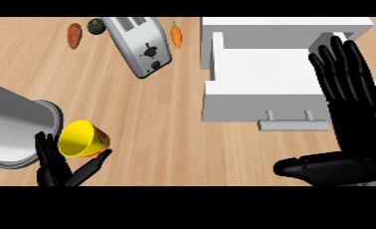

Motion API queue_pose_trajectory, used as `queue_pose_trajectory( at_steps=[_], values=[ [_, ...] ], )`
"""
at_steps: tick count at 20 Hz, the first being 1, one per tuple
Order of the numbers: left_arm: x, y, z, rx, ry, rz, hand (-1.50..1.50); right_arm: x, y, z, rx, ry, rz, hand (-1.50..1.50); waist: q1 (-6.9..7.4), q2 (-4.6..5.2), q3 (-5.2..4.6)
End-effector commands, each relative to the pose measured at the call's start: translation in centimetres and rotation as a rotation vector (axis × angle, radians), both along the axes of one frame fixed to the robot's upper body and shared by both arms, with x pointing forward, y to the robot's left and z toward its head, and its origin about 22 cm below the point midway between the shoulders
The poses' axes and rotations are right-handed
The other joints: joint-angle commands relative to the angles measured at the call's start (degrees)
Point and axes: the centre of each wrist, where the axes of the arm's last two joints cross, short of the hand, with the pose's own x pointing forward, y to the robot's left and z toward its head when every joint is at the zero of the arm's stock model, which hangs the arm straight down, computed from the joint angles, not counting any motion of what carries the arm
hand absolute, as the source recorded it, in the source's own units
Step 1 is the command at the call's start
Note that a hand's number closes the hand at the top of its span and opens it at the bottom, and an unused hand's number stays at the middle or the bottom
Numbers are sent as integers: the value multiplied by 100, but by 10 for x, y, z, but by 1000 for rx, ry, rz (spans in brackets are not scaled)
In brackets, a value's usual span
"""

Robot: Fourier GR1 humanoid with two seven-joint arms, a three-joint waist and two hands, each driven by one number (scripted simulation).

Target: Pick up the cup, place it into the drawer and close the drawer

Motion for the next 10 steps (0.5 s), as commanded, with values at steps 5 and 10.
queue_pose_trajectory(
  at_steps=[5,10],
  values=[
    [13,4,-8,-4,-54,-28,-150,-18,-7,17,5,-15,-7,-150,-13,-2,0],
    [28,-16,-8,-54,-78,-23,-150,-11,0,4,-3,-15,11,-150,-7,-1,0]
  ],
)
